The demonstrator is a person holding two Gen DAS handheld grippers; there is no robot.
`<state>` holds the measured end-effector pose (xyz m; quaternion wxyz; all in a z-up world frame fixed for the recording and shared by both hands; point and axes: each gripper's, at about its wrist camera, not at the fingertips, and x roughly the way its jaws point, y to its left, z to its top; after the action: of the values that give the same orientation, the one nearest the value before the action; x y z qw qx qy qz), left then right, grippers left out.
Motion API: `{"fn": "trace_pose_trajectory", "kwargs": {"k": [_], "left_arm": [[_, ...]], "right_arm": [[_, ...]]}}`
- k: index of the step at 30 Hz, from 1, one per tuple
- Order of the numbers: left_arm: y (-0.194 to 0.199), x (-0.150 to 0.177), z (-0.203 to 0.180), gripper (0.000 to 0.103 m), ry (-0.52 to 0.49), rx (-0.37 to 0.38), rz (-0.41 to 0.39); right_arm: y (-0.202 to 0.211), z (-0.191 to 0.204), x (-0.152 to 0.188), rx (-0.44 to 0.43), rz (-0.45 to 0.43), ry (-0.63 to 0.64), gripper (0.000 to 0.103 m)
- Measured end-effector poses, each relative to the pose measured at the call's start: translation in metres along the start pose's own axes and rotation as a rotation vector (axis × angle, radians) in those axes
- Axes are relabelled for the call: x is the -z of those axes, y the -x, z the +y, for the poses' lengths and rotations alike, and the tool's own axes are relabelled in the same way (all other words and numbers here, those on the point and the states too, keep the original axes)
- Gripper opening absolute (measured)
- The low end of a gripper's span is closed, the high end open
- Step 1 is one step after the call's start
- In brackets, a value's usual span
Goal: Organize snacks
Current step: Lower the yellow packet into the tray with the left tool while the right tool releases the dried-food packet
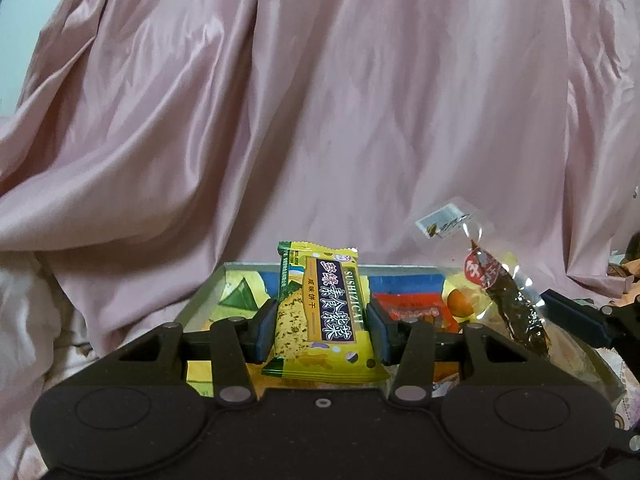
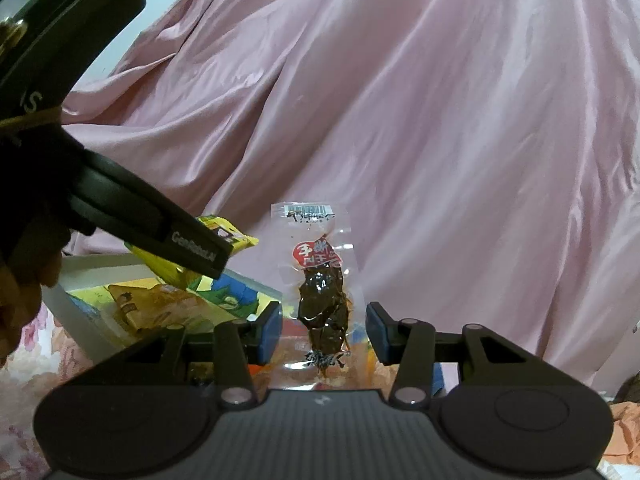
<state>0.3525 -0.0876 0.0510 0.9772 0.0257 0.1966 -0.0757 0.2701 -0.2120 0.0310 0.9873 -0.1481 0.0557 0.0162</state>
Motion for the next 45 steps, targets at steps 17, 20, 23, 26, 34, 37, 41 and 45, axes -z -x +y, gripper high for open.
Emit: {"fn": "trace_pose_trajectory", "kwargs": {"k": [17, 20, 23, 26, 34, 37, 41, 45], "left_arm": [[-0.014, 0.012, 0.009, 0.049, 0.066, 0.036, 0.101], [-0.014, 0.011, 0.011, 0.050, 0.080, 0.052, 0.108], [-0.014, 0.012, 0.011, 0.051, 0.088, 0.057, 0.112], [-0.013, 0.011, 0.011, 0.055, 0.094, 0.057, 0.113], [-0.009, 0.007, 0.019, 0.081, 0.148, 0.038, 0.102], [-0.005, 0.006, 0.025, 0.087, 0.177, 0.028, 0.091], [0.001, 0.004, 0.032, 0.097, 0.205, 0.005, 0.072], [0.008, 0.002, 0.037, 0.102, 0.220, -0.010, 0.052]], "right_arm": [[-0.027, 0.000, 0.006, -0.108, 0.164, -0.081, 0.049], [-0.031, 0.000, 0.006, -0.113, 0.172, -0.087, 0.049], [-0.033, 0.002, 0.006, -0.113, 0.173, -0.087, 0.049], [-0.028, -0.002, 0.010, -0.112, 0.174, -0.092, 0.050], [-0.028, -0.004, 0.010, -0.106, 0.169, -0.109, 0.063], [-0.027, -0.006, 0.009, -0.102, 0.162, -0.119, 0.071], [-0.024, -0.006, 0.008, -0.107, 0.153, -0.127, 0.079], [-0.021, -0.006, 0.006, -0.117, 0.141, -0.138, 0.084]]}}
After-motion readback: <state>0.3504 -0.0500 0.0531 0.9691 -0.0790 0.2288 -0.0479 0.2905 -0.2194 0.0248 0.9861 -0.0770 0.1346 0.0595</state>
